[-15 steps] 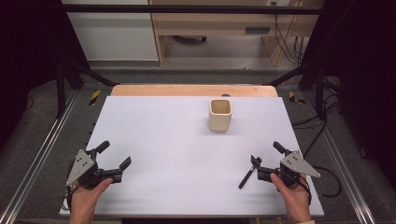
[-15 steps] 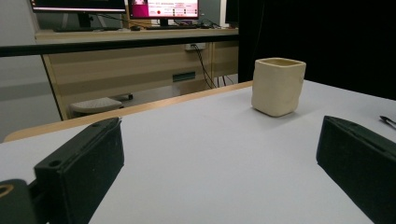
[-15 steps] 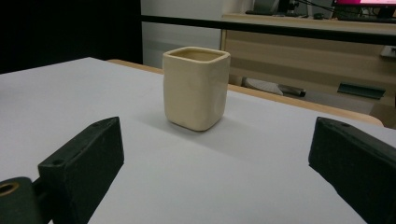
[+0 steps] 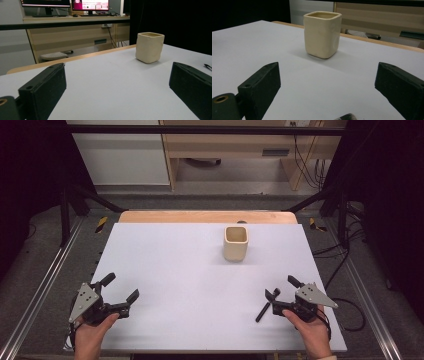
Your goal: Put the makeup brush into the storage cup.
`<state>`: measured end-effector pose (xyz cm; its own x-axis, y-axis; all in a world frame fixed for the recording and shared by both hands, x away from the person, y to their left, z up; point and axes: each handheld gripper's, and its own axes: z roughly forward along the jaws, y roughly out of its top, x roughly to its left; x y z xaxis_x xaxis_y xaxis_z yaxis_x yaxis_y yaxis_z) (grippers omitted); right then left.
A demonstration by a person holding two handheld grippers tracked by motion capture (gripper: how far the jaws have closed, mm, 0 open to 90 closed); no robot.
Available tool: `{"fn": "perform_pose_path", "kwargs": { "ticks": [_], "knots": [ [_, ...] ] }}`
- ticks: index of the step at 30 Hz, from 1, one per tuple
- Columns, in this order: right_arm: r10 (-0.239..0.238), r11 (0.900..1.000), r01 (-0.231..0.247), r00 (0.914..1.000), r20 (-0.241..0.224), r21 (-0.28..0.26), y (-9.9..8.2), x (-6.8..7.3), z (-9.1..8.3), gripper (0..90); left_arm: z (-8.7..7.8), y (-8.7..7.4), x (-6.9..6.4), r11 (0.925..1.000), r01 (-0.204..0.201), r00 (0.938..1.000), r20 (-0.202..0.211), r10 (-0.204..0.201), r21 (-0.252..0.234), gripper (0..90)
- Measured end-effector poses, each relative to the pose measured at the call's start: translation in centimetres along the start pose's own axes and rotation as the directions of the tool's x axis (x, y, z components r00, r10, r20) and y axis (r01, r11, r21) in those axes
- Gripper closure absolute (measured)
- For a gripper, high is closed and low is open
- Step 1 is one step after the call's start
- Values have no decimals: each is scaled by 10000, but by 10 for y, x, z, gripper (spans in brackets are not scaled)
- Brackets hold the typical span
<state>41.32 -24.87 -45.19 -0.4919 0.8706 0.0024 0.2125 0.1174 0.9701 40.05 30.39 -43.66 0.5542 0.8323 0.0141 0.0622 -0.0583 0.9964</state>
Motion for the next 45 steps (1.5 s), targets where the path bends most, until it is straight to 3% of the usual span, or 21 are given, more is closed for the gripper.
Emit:
{"fn": "perform_pose_path", "kwargs": {
  "ticks": [11,16,19,21,24,27,29,30,35,37,41,45],
  "knots": [
    [-718,9930,699,9973,168,952,44,25,17,72,2,2,-1,10000,39,10000,-17,-39,-8,4],
    [-431,9845,297,9963,742,1726,61,28,17,93,4,1,1,9995,319,9994,144,-319,25,4],
    [-228,9812,25,9945,1027,1931,69,28,16,94,2,2,1,9997,181,9997,140,-183,176,3],
    [17,9795,-256,9929,1190,1998,73,29,15,101,-2,4,1,9996,-148,9999,-5,148,252,3],
    [131,9772,-452,9881,1530,2076,79,30,14,115,-6,7,4,10000,50,10000,-7,-50,27,4],
    [248,9651,-704,9835,1795,2522,84,31,15,118,-7,6,7,9995,304,9995,-80,-304,-85,7],
    [336,9631,-817,9819,1865,2566,86,32,16,121,-9,7,8,9990,412,9991,-105,-414,-167,7],
    [355,9542,-922,9795,1983,2846,89,37,19,123,-9,8,8,9990,398,9991,-144,-401,-195,7],
    [421,9338,-1172,9742,2216,3380,96,48,25,129,-12,8,12,9986,424,9975,-553,-441,-326,11],
    [380,9229,-1293,9679,2483,3627,99,52,28,131,-14,8,15,9982,446,9960,-757,-476,-405,11],
    [370,9137,-1540,9531,3003,3761,102,57,26,149,-13,5,24,9927,1068,9905,-808,-1111,-554,11],
    [645,9059,-2001,9363,3452,3733,105,59,21,151,-12,4,27,9907,1227,9892,-729,-1269,-594,11]
  ]
}}
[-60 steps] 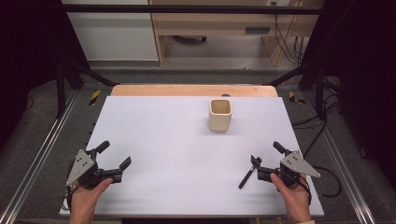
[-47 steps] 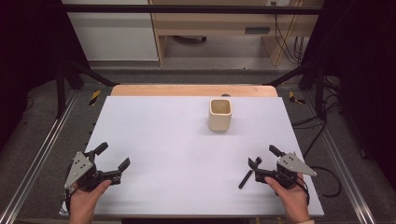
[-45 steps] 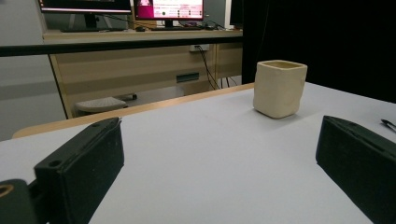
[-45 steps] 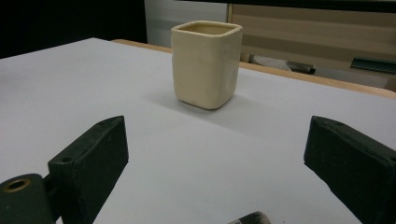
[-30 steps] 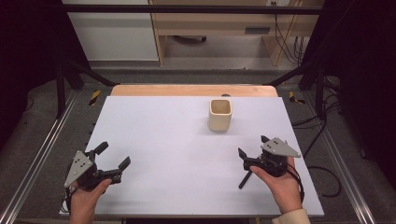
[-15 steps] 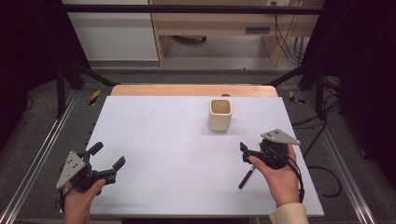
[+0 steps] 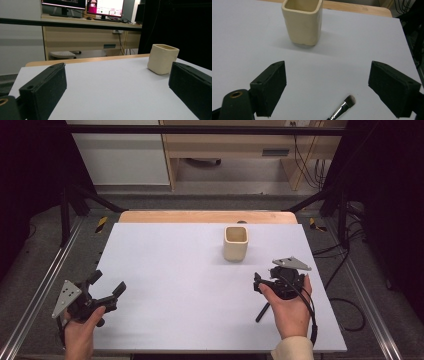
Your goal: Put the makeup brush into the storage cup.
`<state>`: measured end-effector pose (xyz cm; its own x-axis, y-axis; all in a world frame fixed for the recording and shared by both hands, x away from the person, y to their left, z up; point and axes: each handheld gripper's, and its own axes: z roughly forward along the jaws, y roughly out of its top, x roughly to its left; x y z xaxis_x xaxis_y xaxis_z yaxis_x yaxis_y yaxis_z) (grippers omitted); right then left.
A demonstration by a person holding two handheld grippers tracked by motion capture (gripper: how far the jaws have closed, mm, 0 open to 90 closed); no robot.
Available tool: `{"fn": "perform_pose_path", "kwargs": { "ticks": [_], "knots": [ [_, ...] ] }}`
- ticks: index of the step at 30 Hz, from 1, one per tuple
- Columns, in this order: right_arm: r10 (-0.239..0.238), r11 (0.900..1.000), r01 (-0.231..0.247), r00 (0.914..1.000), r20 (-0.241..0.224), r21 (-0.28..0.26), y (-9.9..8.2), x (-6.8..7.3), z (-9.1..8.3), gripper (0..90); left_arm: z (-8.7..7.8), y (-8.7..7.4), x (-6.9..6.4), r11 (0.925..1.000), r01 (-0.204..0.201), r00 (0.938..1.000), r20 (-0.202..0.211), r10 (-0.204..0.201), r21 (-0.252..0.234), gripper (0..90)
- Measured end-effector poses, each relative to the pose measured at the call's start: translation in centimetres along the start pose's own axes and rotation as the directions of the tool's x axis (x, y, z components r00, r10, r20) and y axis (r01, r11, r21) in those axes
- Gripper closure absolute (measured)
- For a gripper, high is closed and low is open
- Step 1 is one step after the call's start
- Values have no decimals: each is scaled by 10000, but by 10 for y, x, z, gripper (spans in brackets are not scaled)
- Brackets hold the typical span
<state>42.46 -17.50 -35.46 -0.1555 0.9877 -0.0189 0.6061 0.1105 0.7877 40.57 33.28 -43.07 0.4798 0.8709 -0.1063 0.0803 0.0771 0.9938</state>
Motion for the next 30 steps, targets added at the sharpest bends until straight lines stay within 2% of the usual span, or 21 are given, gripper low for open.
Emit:
{"fn": "perform_pose_path", "kwargs": {
  "ticks": [5,10,13,15,18,22,30],
  "knots": [
    [331,9993,-337,9988,360,164,1,-5,1,157,1,1,-2,9998,-173,9998,101,173,0,10],
    [602,9973,-620,9972,449,397,0,-7,7,157,4,1,-7,9988,-475,9983,357,470,139,8],
    [838,9950,-862,9953,482,514,-3,-7,10,157,7,1,-14,9930,-1131,9925,504,1113,348,7],
    [954,9935,-983,9942,503,570,-6,-7,12,157,9,1,-17,9910,-1283,9897,683,1255,378,8],
    [1062,9919,-1092,9932,483,652,-10,-6,15,166,11,0,-20,9912,-1252,9887,884,1211,419,8],
    [1190,9892,-1220,9920,419,807,-15,-5,20,179,10,0,-18,9921,-1174,9900,841,1133,443,8],
    [1369,9827,-1434,9886,619,1172,-25,0,31,184,11,-1,-18,9917,-1192,9895,879,1147,483,7]
  ]
}}
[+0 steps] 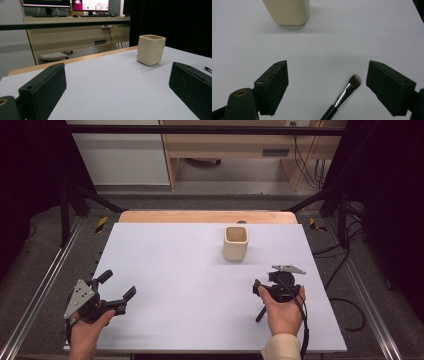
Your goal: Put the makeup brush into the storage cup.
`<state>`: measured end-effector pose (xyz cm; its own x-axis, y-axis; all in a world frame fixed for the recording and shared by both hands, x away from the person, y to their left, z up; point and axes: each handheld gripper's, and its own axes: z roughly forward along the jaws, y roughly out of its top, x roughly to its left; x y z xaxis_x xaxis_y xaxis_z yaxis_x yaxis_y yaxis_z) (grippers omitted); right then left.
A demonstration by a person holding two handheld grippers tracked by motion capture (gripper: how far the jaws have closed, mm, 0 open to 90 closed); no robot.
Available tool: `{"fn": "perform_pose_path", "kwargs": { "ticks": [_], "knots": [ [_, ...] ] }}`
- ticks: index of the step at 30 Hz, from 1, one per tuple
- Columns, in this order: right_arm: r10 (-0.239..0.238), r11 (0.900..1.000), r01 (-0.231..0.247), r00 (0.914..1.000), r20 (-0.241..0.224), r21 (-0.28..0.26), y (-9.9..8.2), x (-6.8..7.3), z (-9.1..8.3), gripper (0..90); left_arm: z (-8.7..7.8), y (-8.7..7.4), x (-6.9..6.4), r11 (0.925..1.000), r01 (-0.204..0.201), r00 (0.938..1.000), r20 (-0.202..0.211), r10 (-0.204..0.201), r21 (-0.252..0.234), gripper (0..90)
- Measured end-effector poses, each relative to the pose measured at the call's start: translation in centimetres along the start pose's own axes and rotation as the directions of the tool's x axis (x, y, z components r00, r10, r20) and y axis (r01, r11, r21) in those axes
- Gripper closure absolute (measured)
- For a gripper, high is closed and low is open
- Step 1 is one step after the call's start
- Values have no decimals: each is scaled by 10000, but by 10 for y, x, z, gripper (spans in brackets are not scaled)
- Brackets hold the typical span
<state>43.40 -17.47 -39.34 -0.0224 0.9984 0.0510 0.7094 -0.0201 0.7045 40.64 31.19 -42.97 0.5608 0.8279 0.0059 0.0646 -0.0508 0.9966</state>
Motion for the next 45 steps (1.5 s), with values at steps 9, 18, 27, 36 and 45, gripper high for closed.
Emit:
{"fn": "perform_pose_path", "kwargs": {
  "ticks": [9,18,27,36,45],
  "knots": [
    [95,9995,-97,9999,72,298,-7,4,8,180,1,0,-1,9999,-103,9999,37,103,52,7],
    [279,9955,-304,9992,294,899,-16,4,21,188,0,0,-3,9999,-115,9999,79,114,70,7],
    [211,9891,-278,9986,479,1445,-19,9,28,233,1,0,-3,9999,-71,9999,107,70,125,7],
    [287,9872,-370,9981,552,1550,-21,7,30,244,0,-1,-1,9999,75,10000,63,-76,74,8],
    [319,9861,-427,9971,691,1604,-24,3,31,266,0,0,-2,9999,-26,10000,74,25,127,8]
  ]
}}
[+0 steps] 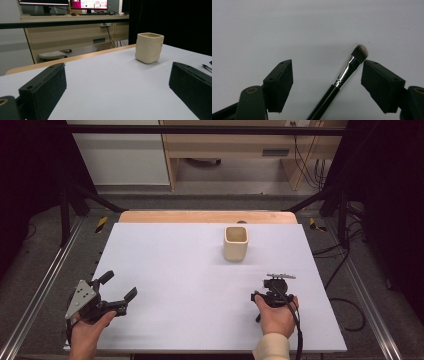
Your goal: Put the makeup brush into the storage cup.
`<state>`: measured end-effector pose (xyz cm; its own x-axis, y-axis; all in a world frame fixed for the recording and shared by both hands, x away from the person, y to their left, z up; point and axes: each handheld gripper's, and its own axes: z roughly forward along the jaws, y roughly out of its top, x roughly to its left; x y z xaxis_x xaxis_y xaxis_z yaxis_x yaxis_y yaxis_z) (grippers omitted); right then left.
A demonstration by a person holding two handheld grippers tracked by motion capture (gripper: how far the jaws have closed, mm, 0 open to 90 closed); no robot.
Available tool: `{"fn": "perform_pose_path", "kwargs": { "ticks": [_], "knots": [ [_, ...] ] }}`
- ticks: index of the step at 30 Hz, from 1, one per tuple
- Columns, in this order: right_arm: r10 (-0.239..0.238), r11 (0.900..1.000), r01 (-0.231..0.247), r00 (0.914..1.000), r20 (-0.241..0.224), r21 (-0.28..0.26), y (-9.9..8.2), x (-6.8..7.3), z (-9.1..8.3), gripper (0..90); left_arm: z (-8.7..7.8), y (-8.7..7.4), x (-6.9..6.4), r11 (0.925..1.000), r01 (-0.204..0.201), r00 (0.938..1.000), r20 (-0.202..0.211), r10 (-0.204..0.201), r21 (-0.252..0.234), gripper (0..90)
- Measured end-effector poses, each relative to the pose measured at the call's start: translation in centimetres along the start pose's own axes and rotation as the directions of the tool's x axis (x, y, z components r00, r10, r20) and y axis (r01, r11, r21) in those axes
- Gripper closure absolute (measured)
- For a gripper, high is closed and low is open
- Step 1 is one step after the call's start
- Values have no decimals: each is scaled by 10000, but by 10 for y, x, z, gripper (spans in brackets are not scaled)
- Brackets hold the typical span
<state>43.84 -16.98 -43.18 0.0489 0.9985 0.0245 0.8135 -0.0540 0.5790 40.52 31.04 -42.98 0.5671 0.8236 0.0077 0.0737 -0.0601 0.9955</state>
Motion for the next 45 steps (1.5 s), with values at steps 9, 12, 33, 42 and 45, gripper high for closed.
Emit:
{"fn": "perform_pose_path", "kwargs": {
  "ticks": [9,12,33,42,45],
  "knots": [
    [-23,9999,23,10000,17,164,-6,-2,5,323,0,0,-1,10000,-36,10000,-37,36,-7,11],
    [39,9997,-40,10000,27,252,-7,-3,6,337,1,1,-2,9999,-103,9999,1,103,18,11],
    [393,9983,-400,9991,158,434,-8,-5,11,422,1,1,-1,9999,-113,9999,15,113,7,9],
    [458,9977,-470,9986,245,483,-8,-7,12,452,1,1,-1,9999,-136,9999,29,136,16,9],
    [554,9971,-566,9981,255,515,-8,-7,12,457,0,1,-1,9999,-136,9999,-2,136,7,10]
  ]
}}
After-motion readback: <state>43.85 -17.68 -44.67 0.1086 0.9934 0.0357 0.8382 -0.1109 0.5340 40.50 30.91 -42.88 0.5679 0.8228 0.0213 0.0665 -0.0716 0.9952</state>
